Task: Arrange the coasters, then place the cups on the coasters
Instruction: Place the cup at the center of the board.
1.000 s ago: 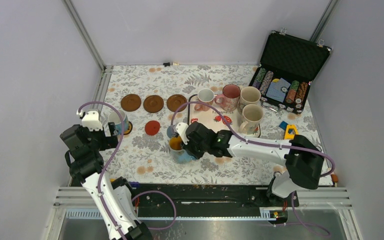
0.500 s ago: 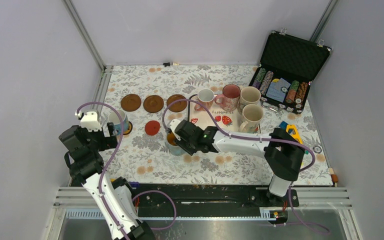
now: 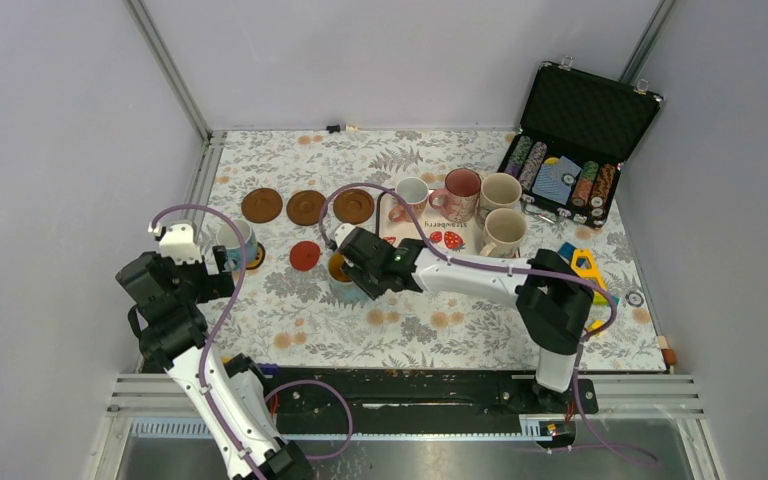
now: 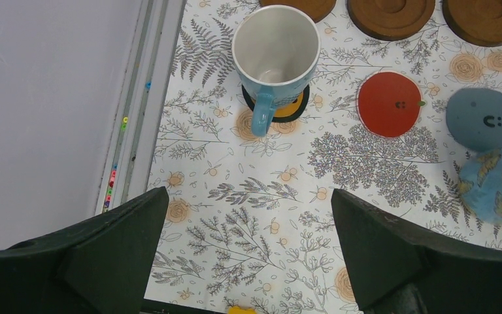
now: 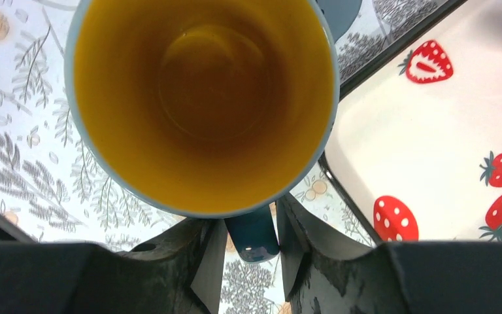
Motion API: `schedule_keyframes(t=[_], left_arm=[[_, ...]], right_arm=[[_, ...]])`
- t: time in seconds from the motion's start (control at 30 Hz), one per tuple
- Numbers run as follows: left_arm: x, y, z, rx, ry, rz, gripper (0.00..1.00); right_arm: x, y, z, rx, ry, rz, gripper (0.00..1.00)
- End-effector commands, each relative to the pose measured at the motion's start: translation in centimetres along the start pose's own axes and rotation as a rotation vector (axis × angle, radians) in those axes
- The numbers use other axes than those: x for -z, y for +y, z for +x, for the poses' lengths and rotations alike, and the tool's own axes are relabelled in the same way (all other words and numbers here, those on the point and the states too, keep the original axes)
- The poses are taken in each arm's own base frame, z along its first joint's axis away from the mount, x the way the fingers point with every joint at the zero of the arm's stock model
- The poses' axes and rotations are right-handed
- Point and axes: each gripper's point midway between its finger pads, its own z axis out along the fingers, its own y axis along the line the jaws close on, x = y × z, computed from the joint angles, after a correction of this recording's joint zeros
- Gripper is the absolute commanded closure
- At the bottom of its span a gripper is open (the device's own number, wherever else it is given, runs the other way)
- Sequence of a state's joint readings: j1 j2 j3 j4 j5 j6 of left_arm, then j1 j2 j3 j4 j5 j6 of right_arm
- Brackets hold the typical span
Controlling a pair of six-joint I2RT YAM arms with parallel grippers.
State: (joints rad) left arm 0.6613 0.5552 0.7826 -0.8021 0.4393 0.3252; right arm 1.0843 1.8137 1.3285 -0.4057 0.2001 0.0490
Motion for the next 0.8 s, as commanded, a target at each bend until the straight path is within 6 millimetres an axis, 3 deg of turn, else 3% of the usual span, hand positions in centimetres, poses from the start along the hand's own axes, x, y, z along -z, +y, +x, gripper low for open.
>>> schedule_keyframes(t=[0.0,0.47,0.67,0.77], left_arm=[[0.1,0.0,-0.9,-0.026,-0.045,0.008,0.01],[0.1,0.1,-0.9,-0.023,-0.043,0.01,0.01],[0.1,0.1,-0.8,-0.021,-0.041,0.011,0.01],[0.0,0.1,-0.8,-0.019,-0.04,0.011,0.01]], right_arm=[[-1.1,-2.2,-1.8,-0.097,0.001,0.066,0.61],[-2.7,-5.2,-1.1,-0.057,0.034,0.216,0.61],[-2.4,-4.1,-1.4,-0.093,0.024,0.161,0.61],[-1.5,-2.6,-0.9,-0.111,0.028,0.091,0.6]])
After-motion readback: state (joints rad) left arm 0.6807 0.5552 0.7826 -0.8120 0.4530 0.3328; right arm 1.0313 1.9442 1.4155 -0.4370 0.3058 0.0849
